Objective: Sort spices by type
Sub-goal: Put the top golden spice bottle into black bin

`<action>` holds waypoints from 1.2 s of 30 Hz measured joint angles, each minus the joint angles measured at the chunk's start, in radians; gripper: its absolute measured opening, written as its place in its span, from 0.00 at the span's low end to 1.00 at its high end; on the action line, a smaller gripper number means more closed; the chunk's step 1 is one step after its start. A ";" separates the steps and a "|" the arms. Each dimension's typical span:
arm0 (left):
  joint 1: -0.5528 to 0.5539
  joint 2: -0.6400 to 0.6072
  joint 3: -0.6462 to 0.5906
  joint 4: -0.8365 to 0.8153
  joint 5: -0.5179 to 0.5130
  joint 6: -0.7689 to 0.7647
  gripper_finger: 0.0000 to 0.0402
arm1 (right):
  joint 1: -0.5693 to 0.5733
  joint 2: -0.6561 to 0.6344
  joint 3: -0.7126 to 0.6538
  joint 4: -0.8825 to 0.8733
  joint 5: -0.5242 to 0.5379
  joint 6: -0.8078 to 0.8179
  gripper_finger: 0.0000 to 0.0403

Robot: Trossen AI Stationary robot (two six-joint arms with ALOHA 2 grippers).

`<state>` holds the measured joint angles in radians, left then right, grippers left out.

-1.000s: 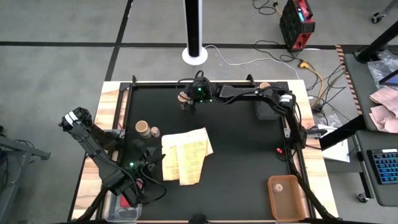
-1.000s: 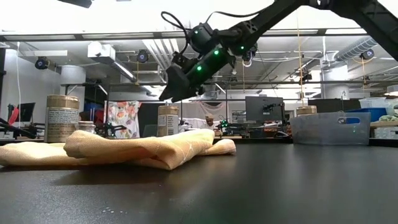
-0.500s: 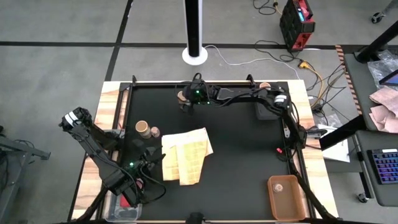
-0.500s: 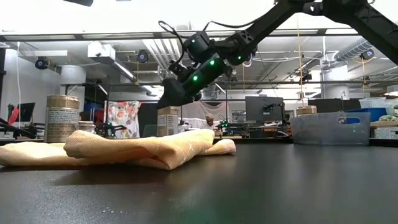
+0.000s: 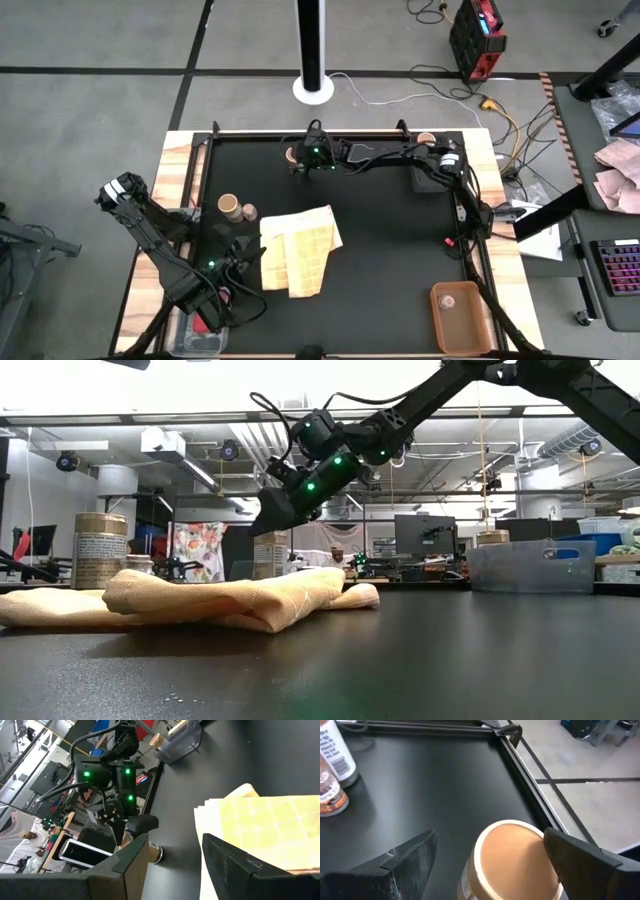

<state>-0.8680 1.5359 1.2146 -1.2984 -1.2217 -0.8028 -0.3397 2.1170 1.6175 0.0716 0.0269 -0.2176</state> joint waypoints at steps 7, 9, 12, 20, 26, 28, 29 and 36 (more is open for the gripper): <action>0.000 0.000 -0.002 0.000 0.000 -0.006 0.43 | 0.009 -0.010 0.028 -0.008 0.063 -0.035 0.88; 0.000 0.000 -0.007 -0.001 0.001 -0.010 0.43 | 0.008 -0.014 0.040 -0.032 0.095 -0.055 0.88; 0.000 0.000 -0.011 -0.001 0.001 -0.018 0.43 | -0.002 -0.014 0.046 -0.053 0.105 -0.047 0.88; 0.000 0.000 -0.013 -0.001 0.001 -0.018 0.43 | -0.040 0.000 0.042 -0.121 -0.047 0.068 0.88; 0.000 0.000 -0.013 -0.001 0.000 -0.018 0.43 | -0.040 0.019 0.041 -0.102 -0.058 0.093 0.87; 0.000 0.000 -0.013 -0.001 0.000 -0.018 0.43 | -0.040 0.031 0.041 -0.089 -0.062 0.090 0.87; 0.000 0.000 -0.013 -0.001 0.000 -0.018 0.43 | -0.040 0.040 0.041 -0.085 -0.062 0.087 0.86; 0.000 0.000 -0.013 -0.001 0.000 -0.018 0.43 | -0.038 0.047 0.040 -0.061 -0.062 0.087 0.78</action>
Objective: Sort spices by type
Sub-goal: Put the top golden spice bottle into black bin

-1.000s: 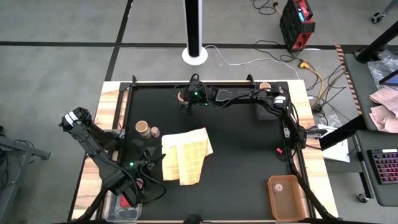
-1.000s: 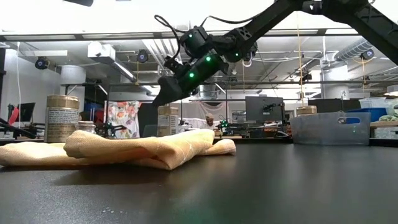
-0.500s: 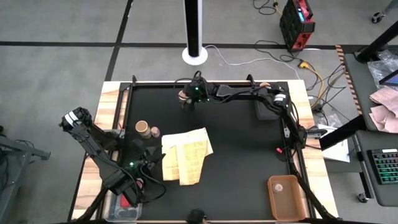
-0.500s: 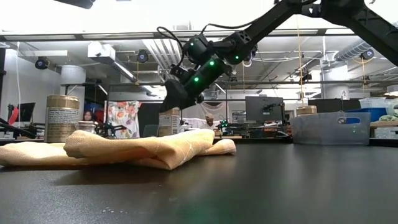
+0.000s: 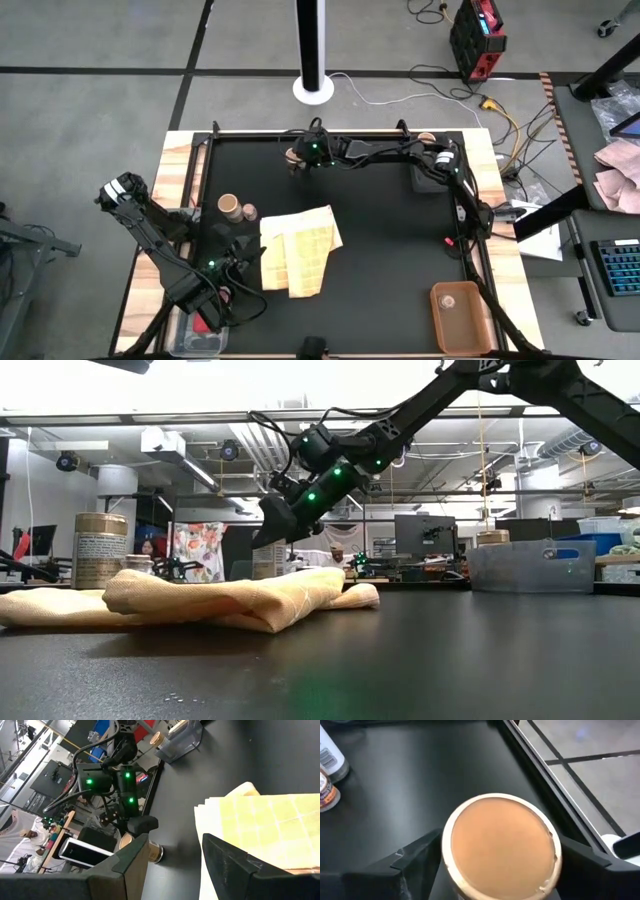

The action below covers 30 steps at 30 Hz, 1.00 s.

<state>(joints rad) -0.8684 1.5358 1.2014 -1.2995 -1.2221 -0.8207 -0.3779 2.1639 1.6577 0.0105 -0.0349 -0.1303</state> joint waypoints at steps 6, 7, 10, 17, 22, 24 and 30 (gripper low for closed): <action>0.000 0.000 -0.009 0.001 0.000 0.000 0.43 | 0.000 -0.002 0.000 -0.001 -0.002 0.009 0.67; 0.000 0.000 -0.010 0.002 0.000 0.000 0.43 | 0.000 -0.002 0.000 -0.001 -0.001 0.012 0.67; 0.000 0.000 -0.013 0.005 -0.001 -0.003 0.43 | 0.000 -0.002 0.000 -0.001 -0.002 0.019 0.67; 0.000 0.000 -0.013 0.010 -0.001 -0.004 0.43 | 0.002 -0.021 0.000 -0.010 -0.001 0.033 0.67; 0.000 0.000 -0.013 0.025 -0.001 -0.004 0.43 | 0.011 -0.075 0.000 -0.040 -0.049 0.038 0.67; 0.000 0.000 -0.013 0.027 -0.001 -0.004 0.43 | 0.019 -0.100 -0.004 -0.052 -0.071 0.043 0.67; 0.000 0.000 -0.013 0.043 0.000 -0.004 0.43 | 0.057 -0.202 -0.082 -0.067 -0.078 0.044 0.67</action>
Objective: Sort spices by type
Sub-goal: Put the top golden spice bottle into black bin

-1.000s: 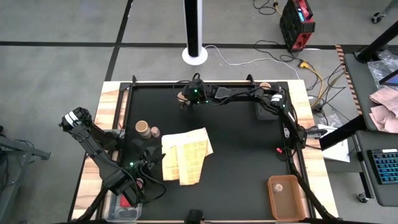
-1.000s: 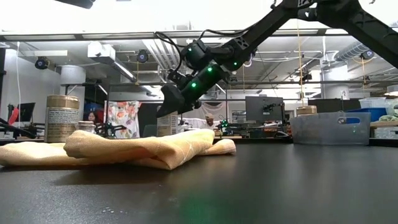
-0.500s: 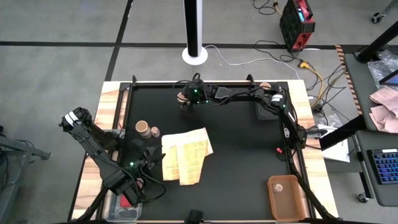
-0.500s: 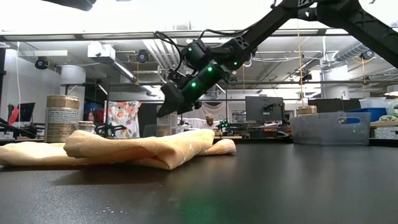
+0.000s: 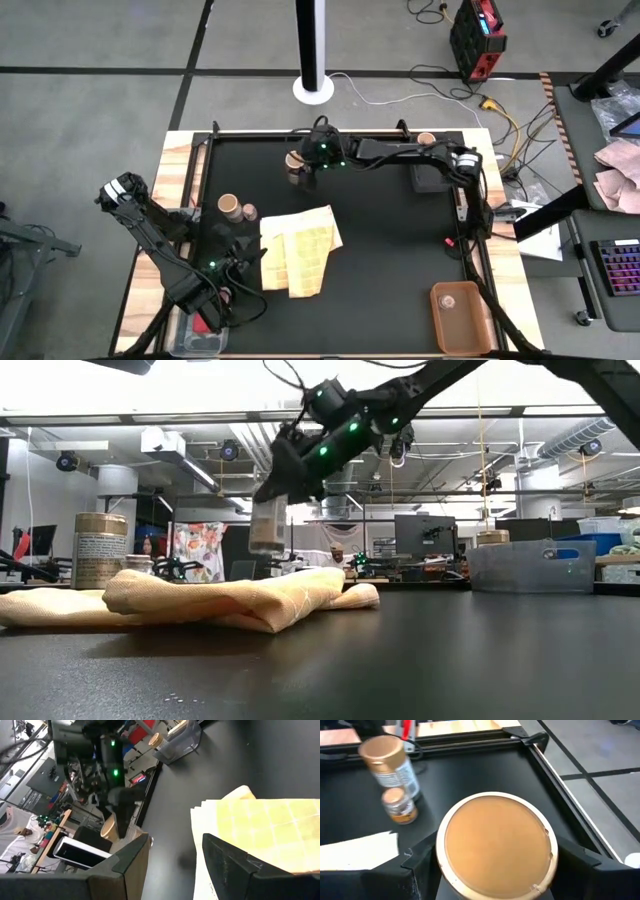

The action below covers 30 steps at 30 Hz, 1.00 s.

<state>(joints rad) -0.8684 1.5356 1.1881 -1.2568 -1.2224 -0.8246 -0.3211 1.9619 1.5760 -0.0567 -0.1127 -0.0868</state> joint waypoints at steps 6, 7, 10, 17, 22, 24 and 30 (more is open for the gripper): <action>0.000 0.000 0.000 0.004 0.000 0.000 0.43 | 0.054 -0.120 -0.155 0.031 0.009 0.036 0.67; 0.000 0.000 0.000 0.005 0.000 0.000 0.43 | 0.067 -0.143 -0.190 0.036 0.009 0.047 0.67; 0.000 0.000 0.000 0.011 0.000 0.000 0.43 | 0.106 -0.217 -0.293 0.060 0.035 0.080 0.67; 0.000 0.000 0.000 0.016 -0.013 0.000 0.43 | 0.192 -0.436 -0.482 0.049 0.246 0.182 0.67; 0.000 0.000 -0.002 0.017 -0.077 0.002 0.43 | 0.208 -0.632 -0.570 -0.092 0.411 0.309 0.67; 0.000 0.000 -0.002 0.020 -0.095 0.006 0.43 | 0.208 -0.705 -0.600 -0.180 0.492 0.388 0.67; 0.003 0.000 -0.011 0.026 -0.145 0.016 0.43 | 0.207 -0.889 -0.661 -0.489 0.783 0.683 0.67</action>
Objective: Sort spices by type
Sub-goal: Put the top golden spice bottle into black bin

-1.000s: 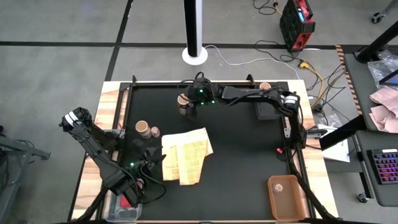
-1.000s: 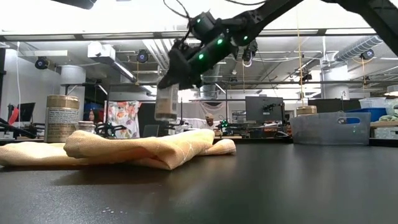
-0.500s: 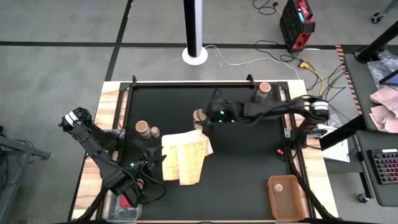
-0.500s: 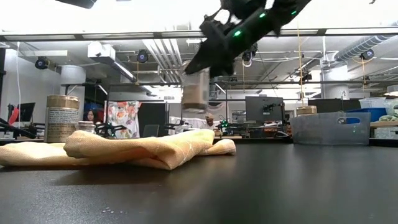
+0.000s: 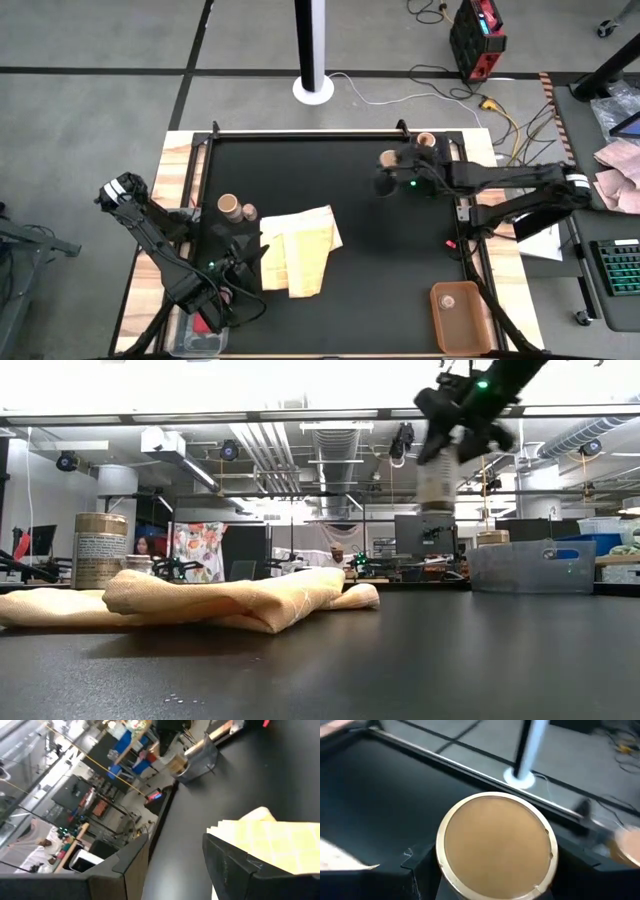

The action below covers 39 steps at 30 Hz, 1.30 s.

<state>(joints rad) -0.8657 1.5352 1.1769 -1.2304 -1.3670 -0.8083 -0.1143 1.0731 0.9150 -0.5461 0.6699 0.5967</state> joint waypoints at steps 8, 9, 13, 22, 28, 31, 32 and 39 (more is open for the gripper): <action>0.021 0.000 -0.007 0.004 -0.038 0.014 0.43 | -0.002 -0.124 -0.033 -0.152 0.063 0.157 0.67; 0.025 0.000 -0.007 0.004 -0.038 0.015 0.43 | -0.003 -0.132 -0.036 -0.169 0.067 0.167 0.67; 0.036 0.000 -0.007 0.003 -0.038 0.016 0.43 | -0.006 -0.152 -0.037 -0.254 0.095 0.228 0.67; 0.059 0.000 -0.007 0.003 -0.038 0.037 0.43 | -0.036 -0.150 -0.053 -0.629 0.250 0.564 0.67; 0.084 0.000 -0.007 0.004 -0.040 0.038 0.43 | -0.060 -0.138 -0.070 -0.627 0.268 0.574 0.67; 0.096 0.000 -0.007 0.004 -0.040 0.038 0.43 | -0.075 -0.129 -0.071 -0.624 0.299 0.575 0.67; 0.099 0.000 -0.007 0.004 -0.040 0.038 0.43 | -0.081 -0.128 -0.071 -0.623 0.302 0.579 0.67; 0.108 0.000 -0.007 0.003 -0.040 0.054 0.43 | -0.129 -0.127 -0.123 -0.508 0.308 0.558 0.67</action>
<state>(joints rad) -0.7575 1.5352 1.1698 -1.2269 -1.4067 -0.7544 -0.2429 0.9461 0.7918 -1.0536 0.9779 1.1549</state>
